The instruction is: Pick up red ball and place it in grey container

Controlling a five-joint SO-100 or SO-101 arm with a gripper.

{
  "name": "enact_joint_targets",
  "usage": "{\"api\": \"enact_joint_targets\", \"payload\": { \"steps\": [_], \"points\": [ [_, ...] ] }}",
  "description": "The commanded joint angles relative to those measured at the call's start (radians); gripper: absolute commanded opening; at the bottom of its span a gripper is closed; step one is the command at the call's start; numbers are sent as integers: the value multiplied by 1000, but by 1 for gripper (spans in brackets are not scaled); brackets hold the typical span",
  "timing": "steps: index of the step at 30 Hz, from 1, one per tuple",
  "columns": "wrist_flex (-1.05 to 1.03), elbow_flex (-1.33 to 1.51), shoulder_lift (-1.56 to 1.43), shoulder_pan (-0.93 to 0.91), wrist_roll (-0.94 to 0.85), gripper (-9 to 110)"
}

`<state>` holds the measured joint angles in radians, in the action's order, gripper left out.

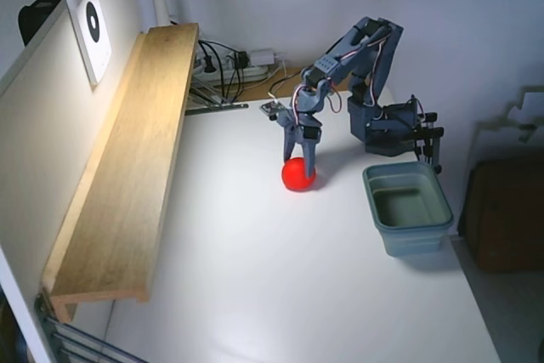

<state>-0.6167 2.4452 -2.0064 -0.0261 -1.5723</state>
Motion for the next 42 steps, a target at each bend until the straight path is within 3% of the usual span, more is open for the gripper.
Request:
{"api": "enact_joint_targets", "payload": {
  "steps": [1, 11, 12, 33, 42],
  "points": [
    [56, 33, 15, -13, 2, 38],
    [192, 93, 91, -13, 2, 38],
    [192, 93, 91, -13, 2, 23],
    [189, 92, 89, -13, 2, 23],
    [-109, -61, -56, -13, 2, 23]
  ]
}}
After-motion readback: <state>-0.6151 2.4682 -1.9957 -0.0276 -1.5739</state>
